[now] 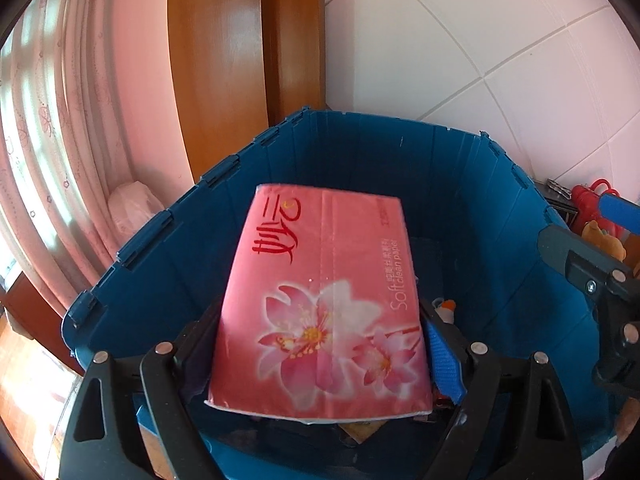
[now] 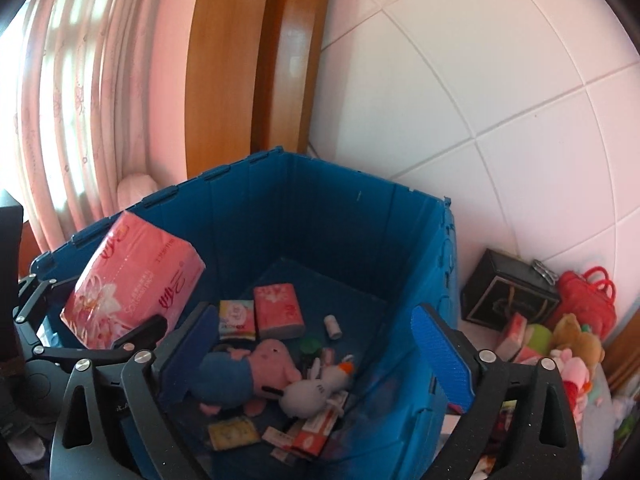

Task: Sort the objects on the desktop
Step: 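Carry the tissue pack and white plush toy into the crate and release both, then move both open tools back toward the pile on the table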

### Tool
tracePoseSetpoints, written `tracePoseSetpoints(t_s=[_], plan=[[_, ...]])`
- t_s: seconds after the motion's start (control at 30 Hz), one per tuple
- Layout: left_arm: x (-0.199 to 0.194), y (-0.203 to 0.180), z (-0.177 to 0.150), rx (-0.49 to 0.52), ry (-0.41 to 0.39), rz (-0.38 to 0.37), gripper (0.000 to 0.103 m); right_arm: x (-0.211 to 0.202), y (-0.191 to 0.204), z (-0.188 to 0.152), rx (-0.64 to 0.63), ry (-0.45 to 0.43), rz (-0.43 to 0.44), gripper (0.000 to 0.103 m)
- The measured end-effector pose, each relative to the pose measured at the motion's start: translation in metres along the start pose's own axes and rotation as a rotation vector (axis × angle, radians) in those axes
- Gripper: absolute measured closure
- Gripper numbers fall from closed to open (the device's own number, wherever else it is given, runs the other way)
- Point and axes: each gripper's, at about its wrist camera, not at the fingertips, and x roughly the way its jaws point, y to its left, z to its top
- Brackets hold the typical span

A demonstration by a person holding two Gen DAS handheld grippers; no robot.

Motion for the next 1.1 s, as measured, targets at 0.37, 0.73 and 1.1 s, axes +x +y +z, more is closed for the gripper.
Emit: tracePoseSetpoints(t_s=[0.37, 0.73, 1.1], plan=[[-0.006, -0.003, -0.001, 0.038, -0.021, -0.004, 0.015, -0.010, -0.004, -0.008, 0.008, 0.006, -0.037, 0.000], [-0.041, -0.007, -0.016, 0.027, -0.106, -0.054, 0.015, -0.033, -0.008, -0.018, 0.025, -0.024, -0.047, 0.000], [-0.078, -0.056, -0.031, 0.104, -0.239, -0.089, 0.015, -0.077, -0.050, -0.057, 0.112, -0.063, -0.083, 0.000]])
